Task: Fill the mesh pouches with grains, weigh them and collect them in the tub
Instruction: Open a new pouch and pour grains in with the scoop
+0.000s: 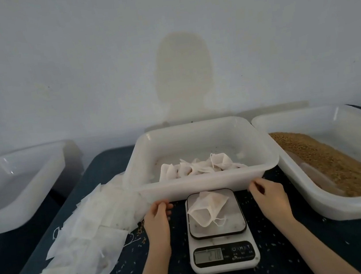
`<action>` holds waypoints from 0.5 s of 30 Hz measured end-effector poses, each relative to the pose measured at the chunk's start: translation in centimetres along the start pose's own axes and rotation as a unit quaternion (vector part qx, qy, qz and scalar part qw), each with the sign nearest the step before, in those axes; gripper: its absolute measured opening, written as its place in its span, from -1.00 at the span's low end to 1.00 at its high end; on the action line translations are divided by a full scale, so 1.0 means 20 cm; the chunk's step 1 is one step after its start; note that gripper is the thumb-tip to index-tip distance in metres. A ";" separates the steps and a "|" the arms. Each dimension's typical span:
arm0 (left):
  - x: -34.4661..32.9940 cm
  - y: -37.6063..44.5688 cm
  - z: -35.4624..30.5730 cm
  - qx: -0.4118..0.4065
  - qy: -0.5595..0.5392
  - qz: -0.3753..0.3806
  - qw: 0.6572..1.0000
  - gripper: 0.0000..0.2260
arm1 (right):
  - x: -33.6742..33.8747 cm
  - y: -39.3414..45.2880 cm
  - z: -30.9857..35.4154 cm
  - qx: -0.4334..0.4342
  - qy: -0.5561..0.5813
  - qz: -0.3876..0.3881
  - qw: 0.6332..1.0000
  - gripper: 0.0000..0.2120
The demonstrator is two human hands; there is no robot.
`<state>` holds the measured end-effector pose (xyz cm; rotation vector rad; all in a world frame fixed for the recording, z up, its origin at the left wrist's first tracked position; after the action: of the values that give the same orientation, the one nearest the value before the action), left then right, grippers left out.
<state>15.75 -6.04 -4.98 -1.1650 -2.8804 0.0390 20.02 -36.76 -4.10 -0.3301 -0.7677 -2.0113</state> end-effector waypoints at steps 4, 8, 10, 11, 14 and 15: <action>0.00 -0.01 0.00 -0.007 0.007 0.009 1.000 -0.80 | 0.00 0.00 0.00 -0.004 0.011 0.014 1.000 -0.73; -0.01 -0.01 0.01 -0.006 0.009 0.012 1.000 -0.80 | 0.01 -0.01 0.02 0.007 0.024 0.014 1.000 -0.74; -0.01 -0.01 0.01 -0.007 0.007 0.013 1.000 -0.80 | 0.02 -0.01 0.03 0.012 0.025 0.015 1.000 -0.75; -0.01 -0.01 0.01 -0.008 0.007 0.014 1.000 -0.80 | 0.02 -0.02 0.03 0.014 0.027 0.015 0.999 -0.74; -0.01 -0.01 0.00 -0.010 0.012 0.017 1.000 -0.80 | 0.03 -0.04 0.07 0.041 0.036 0.022 0.998 -0.75; -0.01 -0.01 0.00 -0.013 0.014 0.018 1.000 -0.80 | 0.04 -0.05 0.11 0.065 0.040 0.018 0.997 -0.76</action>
<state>15.72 -6.41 -4.99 -1.2127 -2.8428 -0.0142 18.49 -35.48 -2.39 -0.1870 -0.8315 -1.9188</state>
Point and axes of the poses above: each hand's wrist, its own y-axis towards the middle knuckle, its own x-axis out of the back of the hand, z = x × y, the point moved 6 cm from there along y, towards the middle knuckle, and after that the axes turned 13 degrees about -z, right-handed, at the moved point
